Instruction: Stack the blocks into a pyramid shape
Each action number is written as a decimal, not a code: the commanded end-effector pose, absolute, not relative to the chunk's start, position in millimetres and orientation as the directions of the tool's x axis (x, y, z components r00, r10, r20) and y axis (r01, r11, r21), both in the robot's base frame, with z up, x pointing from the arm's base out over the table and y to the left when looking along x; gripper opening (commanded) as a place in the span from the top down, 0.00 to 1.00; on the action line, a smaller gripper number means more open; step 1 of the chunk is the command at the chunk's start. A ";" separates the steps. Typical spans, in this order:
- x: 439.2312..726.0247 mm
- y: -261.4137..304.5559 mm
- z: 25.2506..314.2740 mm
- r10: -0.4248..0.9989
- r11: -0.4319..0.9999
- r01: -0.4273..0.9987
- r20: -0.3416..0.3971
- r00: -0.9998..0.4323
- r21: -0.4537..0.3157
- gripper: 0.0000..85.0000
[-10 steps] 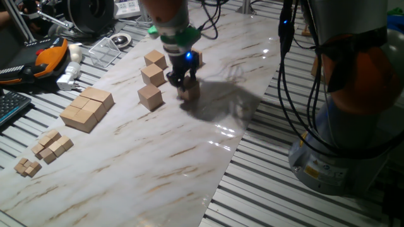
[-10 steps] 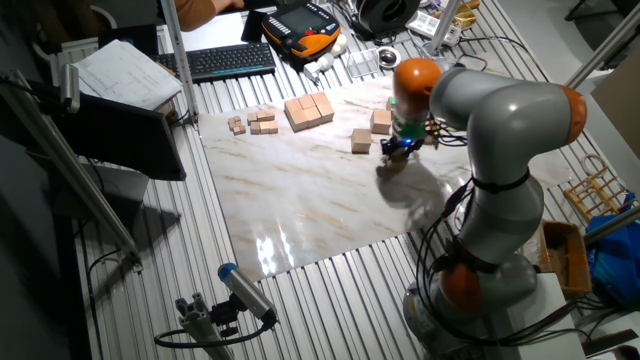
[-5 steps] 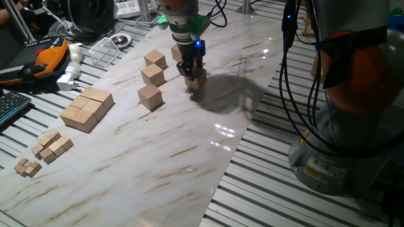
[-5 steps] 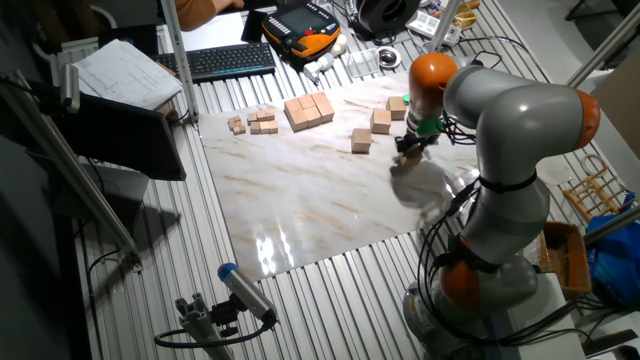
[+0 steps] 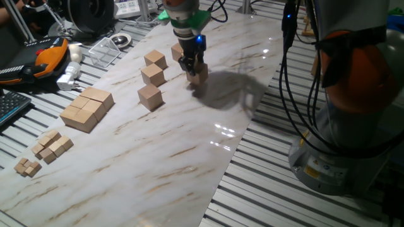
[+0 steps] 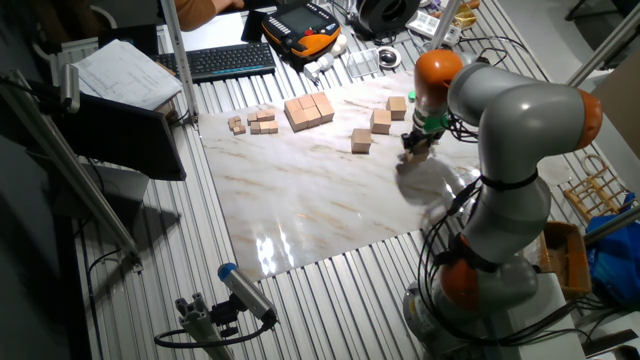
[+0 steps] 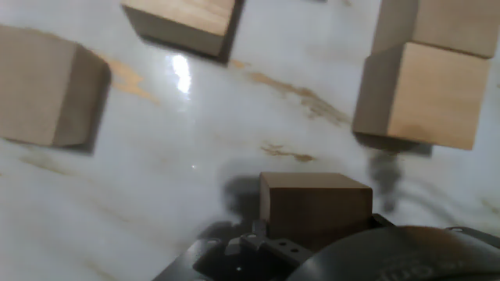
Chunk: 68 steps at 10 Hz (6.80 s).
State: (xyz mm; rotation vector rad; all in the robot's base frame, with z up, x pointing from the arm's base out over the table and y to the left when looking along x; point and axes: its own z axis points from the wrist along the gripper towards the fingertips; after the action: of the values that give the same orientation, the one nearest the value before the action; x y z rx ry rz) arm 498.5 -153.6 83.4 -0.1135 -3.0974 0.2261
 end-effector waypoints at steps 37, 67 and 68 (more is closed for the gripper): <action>528.5 -208.4 87.6 0.085 0.993 0.084 0.007 -0.996 -0.088 0.00; 590.8 -39.7 114.4 0.168 0.986 0.167 0.047 -0.985 -0.013 0.20; 592.9 -36.4 112.4 0.175 0.985 0.175 0.035 -0.984 -0.011 0.20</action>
State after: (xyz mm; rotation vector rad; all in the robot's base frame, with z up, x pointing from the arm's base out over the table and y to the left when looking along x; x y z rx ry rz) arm 593.2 -35.8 112.2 -0.2733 -3.0950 0.0082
